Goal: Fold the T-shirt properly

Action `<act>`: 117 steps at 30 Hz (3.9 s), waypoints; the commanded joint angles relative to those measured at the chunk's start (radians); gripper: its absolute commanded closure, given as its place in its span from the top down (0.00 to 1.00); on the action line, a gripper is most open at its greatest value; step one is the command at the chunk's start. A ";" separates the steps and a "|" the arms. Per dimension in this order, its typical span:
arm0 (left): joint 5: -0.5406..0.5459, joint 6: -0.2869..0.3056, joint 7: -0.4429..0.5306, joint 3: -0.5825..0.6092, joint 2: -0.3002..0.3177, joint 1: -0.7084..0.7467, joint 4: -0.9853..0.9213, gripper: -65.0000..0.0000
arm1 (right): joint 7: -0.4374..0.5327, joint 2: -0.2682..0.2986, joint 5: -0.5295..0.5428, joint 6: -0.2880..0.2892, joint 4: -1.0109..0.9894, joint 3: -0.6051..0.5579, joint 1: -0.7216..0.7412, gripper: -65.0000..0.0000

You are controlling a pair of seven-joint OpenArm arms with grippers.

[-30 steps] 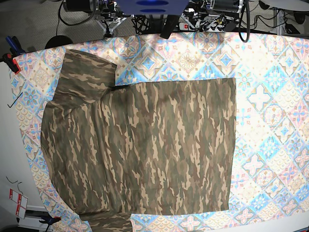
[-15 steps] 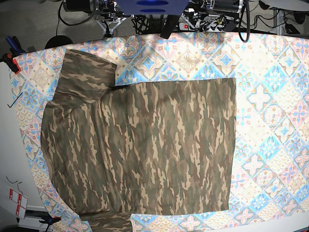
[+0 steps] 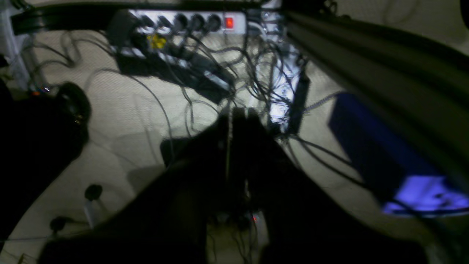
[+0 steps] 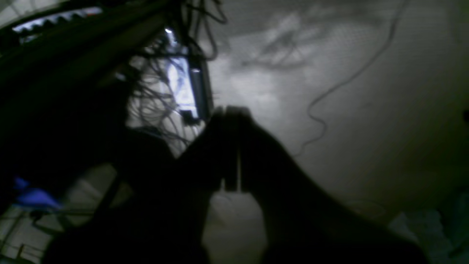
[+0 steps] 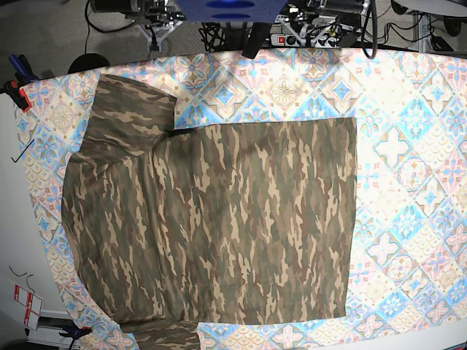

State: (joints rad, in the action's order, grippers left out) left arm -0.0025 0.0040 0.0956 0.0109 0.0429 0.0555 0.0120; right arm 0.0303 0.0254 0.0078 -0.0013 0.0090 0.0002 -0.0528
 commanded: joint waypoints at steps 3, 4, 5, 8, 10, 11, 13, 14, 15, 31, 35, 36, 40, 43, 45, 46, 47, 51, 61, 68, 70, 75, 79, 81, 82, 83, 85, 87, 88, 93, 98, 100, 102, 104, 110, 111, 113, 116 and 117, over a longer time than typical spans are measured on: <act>-0.004 0.000 0.092 0.002 0.021 0.043 -0.005 0.00 | 0.079 -0.003 0.002 0.004 -0.009 0.011 -0.046 0.00; -0.004 0.000 0.112 0.002 0.025 0.054 -0.005 0.00 | 0.107 -0.003 0.002 0.004 -0.009 0.028 -0.058 0.00; -0.004 0.000 0.135 0.002 0.028 0.066 -0.004 0.00 | 0.135 -0.003 0.002 0.004 -0.009 0.050 -0.072 0.00; -0.004 0.000 0.215 0.002 0.045 0.094 -0.004 0.00 | 0.207 -0.003 0.002 0.004 -0.009 0.080 -0.104 0.00; -0.004 0.000 0.303 0.001 0.047 0.122 -0.004 0.00 | 0.257 -0.003 0.002 0.004 -0.009 0.082 -0.126 0.00; -0.004 0.000 0.358 0.001 0.047 0.139 -0.004 0.00 | 0.290 -0.003 0.002 0.004 -0.009 0.080 -0.138 0.00; -0.004 0.000 0.462 0.001 0.047 0.168 -0.005 0.00 | 0.352 -0.006 0.002 0.004 -0.009 0.080 -0.166 0.00; -0.004 0.000 0.519 0.001 0.047 0.185 -0.008 0.00 | 0.392 -0.006 0.001 0.004 -0.009 0.080 -0.181 0.00; -0.004 0.000 0.585 0.001 0.047 0.206 -0.008 0.00 | 0.446 -0.009 0.001 0.004 -0.009 0.080 -0.203 0.00; 0.008 0.000 1.156 -0.006 0.045 0.383 0.056 0.00 | 1.250 -0.031 -0.006 0.004 -0.009 0.067 -0.454 0.00; 0.011 -0.005 1.156 -0.006 0.042 0.453 0.196 0.00 | 1.273 -0.029 -0.004 0.004 0.026 -0.006 -0.490 0.00; 0.011 -0.005 1.156 -0.006 0.042 0.476 0.237 0.00 | 1.273 -0.029 -0.004 0.004 0.042 -0.012 -0.494 0.00; 0.011 -0.005 1.156 -0.006 0.042 0.587 0.497 0.00 | 1.273 -0.026 -0.006 0.004 0.159 -0.013 -0.552 0.00; 0.011 -0.005 1.153 -0.006 0.042 0.680 0.718 0.00 | 1.273 -0.025 -0.006 0.004 0.306 -0.013 -0.632 0.00; 0.009 -0.005 1.153 -0.006 0.044 0.717 0.810 0.00 | 1.272 -0.025 -0.006 0.004 0.397 -0.012 -0.677 0.00; 0.009 -0.005 1.151 -0.006 0.045 0.731 0.851 0.00 | 1.270 -0.023 -0.004 0.004 0.454 -0.009 -0.700 0.00; 0.009 -0.005 1.147 -0.006 0.045 0.740 0.879 0.00 | 1.265 -0.017 -0.004 0.004 0.497 -0.007 -0.720 0.00; 0.009 -0.005 1.001 -0.007 0.047 0.772 1.049 0.00 | 1.210 0.015 -0.004 0.004 0.690 -0.009 -0.796 0.00; 0.058 -0.002 0.491 -0.007 0.048 0.823 1.545 0.00 | 0.784 0.115 0.001 0.004 1.319 -0.004 -0.936 0.00; 0.058 0.000 0.148 -0.087 0.047 0.815 1.785 0.00 | 0.472 0.164 0.001 0.004 1.629 0.036 -0.942 0.00; 0.060 0.000 0.049 -0.107 0.047 0.800 1.850 0.00 | 0.389 0.166 0.001 0.004 1.700 0.053 -0.941 0.00; 0.060 0.001 -0.132 -0.144 0.047 0.735 1.893 0.00 | 0.188 0.166 0.001 0.005 1.824 0.067 -0.884 0.00; 0.060 0.081 -0.259 -0.180 0.042 0.648 1.888 0.00 | 0.021 0.161 0.001 0.005 1.839 0.063 -0.789 0.00; 0.062 0.126 -0.333 -0.208 0.041 0.604 1.888 0.00 | -0.034 0.153 0.004 0.005 1.839 0.063 -0.752 0.00; 0.069 0.143 -0.366 -0.219 0.041 0.579 1.890 0.00 | -0.054 0.140 0.019 0.005 1.839 0.063 -0.740 0.00; 0.081 0.162 -0.402 -0.237 0.041 0.556 1.890 0.00 | -0.071 0.132 0.044 0.005 1.841 0.065 -0.726 0.00; 0.117 0.215 -0.477 -0.280 0.044 0.515 1.888 0.00 | -0.102 0.127 0.106 0.005 1.841 0.071 -0.703 0.00; 0.132 0.274 -0.549 -0.312 0.045 0.481 1.888 0.00 | -0.142 0.129 0.166 0.005 1.841 0.073 -0.681 0.01; 0.132 0.296 -0.575 -0.326 0.045 0.464 1.888 0.00 | -0.162 0.130 0.192 0.005 1.841 0.074 -0.669 0.02; 0.121 0.379 -0.673 -0.418 0.045 0.370 1.885 0.00 | -0.244 0.133 0.260 0.005 1.838 0.076 -0.586 0.17; 0.121 0.385 -0.739 -0.435 0.045 0.327 1.881 0.00 | -0.309 0.184 0.303 0.005 1.838 0.083 -0.539 0.36; 0.109 0.385 -0.739 -0.435 0.045 0.318 1.876 0.00 | -0.323 0.186 0.341 0.005 1.831 0.120 -0.517 0.43; 0.095 0.385 -0.741 -0.435 0.045 0.317 1.865 0.00 | -0.343 0.186 0.389 0.005 1.830 0.165 -0.511 0.49; 0.088 0.385 -0.739 -0.435 0.044 0.315 1.858 0.00 | -0.370 0.186 0.444 0.005 1.828 0.215 -0.511 0.53; 0.088 0.385 -0.744 -0.435 0.045 0.315 1.858 0.00 | -0.396 0.186 0.551 0.119 1.700 0.260 -0.491 0.55; 0.088 0.385 -0.744 -0.435 0.047 0.315 1.858 0.00 | -0.396 0.186 0.582 0.157 1.673 0.272 -0.476 0.55; 0.088 0.386 -0.745 -0.435 0.058 0.315 1.858 0.00 | -0.398 0.186 0.630 0.223 1.595 0.295 -0.454 0.55; 0.097 0.388 -0.787 -0.411 0.102 0.294 1.844 0.00 | -0.398 0.186 0.665 0.251 1.514 0.303 -0.444 0.55; 0.100 0.393 -0.824 -0.403 0.116 0.283 1.832 0.00 | -0.398 0.186 0.668 0.255 1.500 0.303 -0.442 0.55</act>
State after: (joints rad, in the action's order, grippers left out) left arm 0.0872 0.3931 -0.7391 -0.3927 0.1524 0.3428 1.8328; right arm -0.3794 0.2050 0.6651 0.2432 1.4967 0.2974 -0.4858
